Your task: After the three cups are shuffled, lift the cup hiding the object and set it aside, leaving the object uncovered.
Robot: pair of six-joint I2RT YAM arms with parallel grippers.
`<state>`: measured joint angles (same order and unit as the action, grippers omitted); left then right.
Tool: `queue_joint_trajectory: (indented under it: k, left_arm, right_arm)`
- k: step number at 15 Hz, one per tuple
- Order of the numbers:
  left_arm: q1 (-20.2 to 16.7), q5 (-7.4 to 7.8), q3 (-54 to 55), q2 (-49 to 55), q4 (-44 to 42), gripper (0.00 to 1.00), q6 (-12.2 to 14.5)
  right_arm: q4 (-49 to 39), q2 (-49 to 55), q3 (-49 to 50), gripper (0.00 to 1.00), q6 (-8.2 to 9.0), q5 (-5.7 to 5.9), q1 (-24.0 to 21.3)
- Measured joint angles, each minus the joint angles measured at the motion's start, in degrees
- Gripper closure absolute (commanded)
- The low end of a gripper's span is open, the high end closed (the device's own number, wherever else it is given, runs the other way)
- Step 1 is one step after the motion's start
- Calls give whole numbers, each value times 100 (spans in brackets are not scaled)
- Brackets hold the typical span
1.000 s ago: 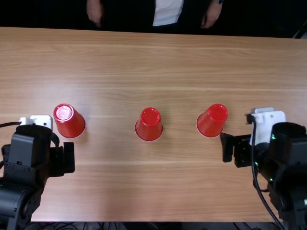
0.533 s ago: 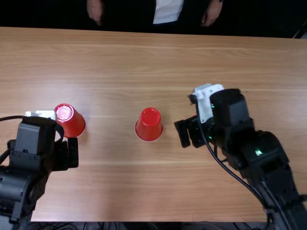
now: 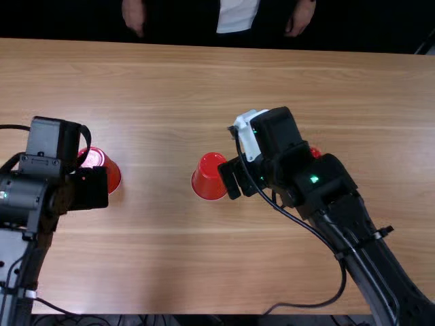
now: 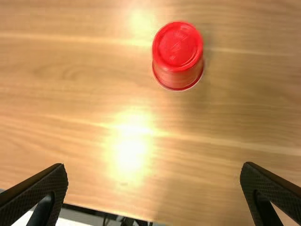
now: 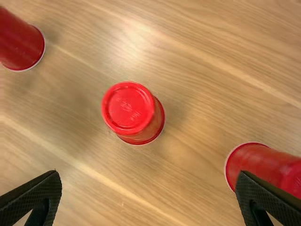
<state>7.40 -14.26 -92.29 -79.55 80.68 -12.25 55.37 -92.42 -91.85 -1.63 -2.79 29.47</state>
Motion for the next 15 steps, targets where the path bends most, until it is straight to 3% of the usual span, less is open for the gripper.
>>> queue_joint_trajectory:
  k: [15]
  left_arm:
    - [0, 205, 0, -63, 42, 0, -4]
  right_arm:
    - [-564, -1615, -275, 0, 2, -22, 229]
